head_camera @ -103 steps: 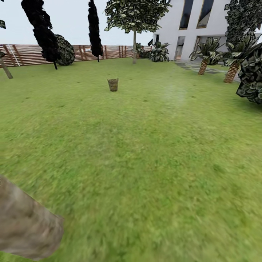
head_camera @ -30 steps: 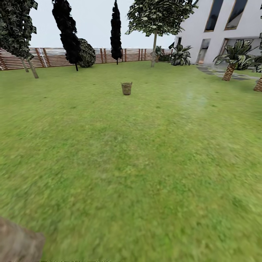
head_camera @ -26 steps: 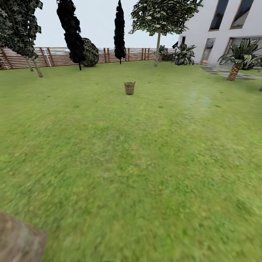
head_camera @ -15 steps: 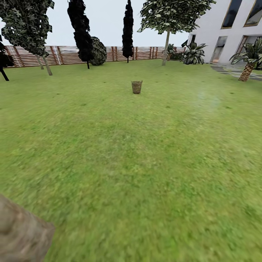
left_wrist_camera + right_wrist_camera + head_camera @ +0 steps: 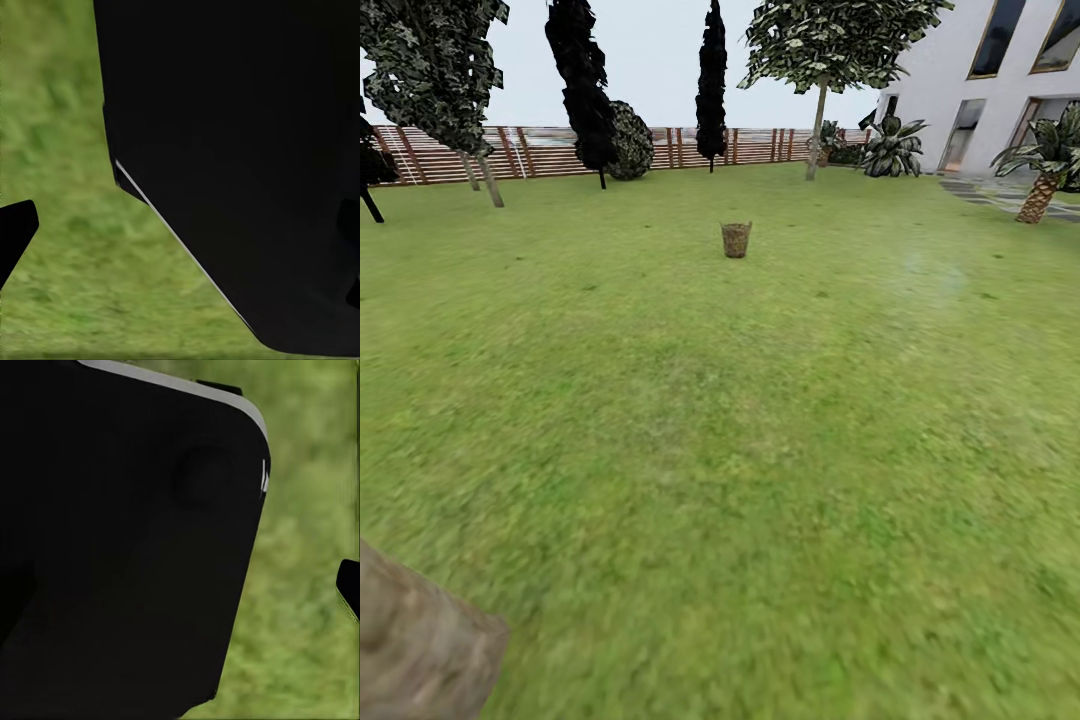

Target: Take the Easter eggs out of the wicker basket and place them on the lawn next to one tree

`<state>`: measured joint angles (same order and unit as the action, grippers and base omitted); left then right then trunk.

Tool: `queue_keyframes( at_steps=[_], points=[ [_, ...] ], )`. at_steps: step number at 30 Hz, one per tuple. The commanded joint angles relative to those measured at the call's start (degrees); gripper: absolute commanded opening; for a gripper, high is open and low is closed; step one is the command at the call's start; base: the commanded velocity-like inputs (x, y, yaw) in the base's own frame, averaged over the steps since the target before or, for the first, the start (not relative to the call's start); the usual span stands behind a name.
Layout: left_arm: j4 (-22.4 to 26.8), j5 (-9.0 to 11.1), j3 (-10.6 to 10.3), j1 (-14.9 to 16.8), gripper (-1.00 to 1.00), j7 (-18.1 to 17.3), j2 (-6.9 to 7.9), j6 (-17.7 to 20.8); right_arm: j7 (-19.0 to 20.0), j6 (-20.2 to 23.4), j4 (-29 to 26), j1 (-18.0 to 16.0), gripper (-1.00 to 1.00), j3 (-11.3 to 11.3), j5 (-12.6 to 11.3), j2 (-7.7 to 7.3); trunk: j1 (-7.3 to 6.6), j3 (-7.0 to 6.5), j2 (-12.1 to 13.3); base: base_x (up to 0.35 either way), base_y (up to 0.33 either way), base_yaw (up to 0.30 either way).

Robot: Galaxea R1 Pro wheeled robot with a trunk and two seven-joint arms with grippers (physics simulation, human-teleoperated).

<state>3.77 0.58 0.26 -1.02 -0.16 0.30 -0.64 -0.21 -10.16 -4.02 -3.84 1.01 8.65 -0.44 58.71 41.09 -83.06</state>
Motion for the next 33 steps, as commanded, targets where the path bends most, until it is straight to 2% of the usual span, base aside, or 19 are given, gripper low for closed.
queue_keyframes(
  at_steps=[1, 12, 20, 27, 33],
  points=[
    [0.1, 0.0, 0.0, 0.0, 1.0, 0.0, 0.02, -0.1, 0.0, -0.4, 0.1, 0.0, 1.0, 0.1, 0.3, 0.0, 0.02, 0.03, 0.0, 0.27, 0.0, 0.0],
    [0.1, 0.0, 0.0, 0.0, 1.0, 0.0, 0.04, -0.1, 0.1, -0.6, 0.0, 0.0, 1.0, 0.1, 0.4, 0.02, 0.02, 0.03, 0.0, 0.322, 0.0, 0.0],
    [0.1, 0.0, 0.0, 0.0, 1.0, 0.0, 0.05, -0.1, 0.0, -0.6, 0.7, 0.0, 1.0, 0.3, 0.3, -0.49, 0.02, 0.03, 0.0, 0.331, 0.0, 0.0],
    [0.1, 0.1, 0.1, 0.0, 1.0, 0.0, 0.05, -0.1, 0.0, -0.6, 0.7, 0.0, 1.0, 0.4, 0.4, -0.12, 0.02, 0.03, 0.0, 0.326, 0.0, 0.0],
    [0.1, 0.1, 0.2, 0.0, 1.0, 0.1, 0.05, -0.1, 0.0, -0.6, 0.8, 0.0, 1.0, 0.3, 0.2, -0.36, 0.02, 0.03, 0.0, 0.131, 0.0, 0.0]
  ],
)
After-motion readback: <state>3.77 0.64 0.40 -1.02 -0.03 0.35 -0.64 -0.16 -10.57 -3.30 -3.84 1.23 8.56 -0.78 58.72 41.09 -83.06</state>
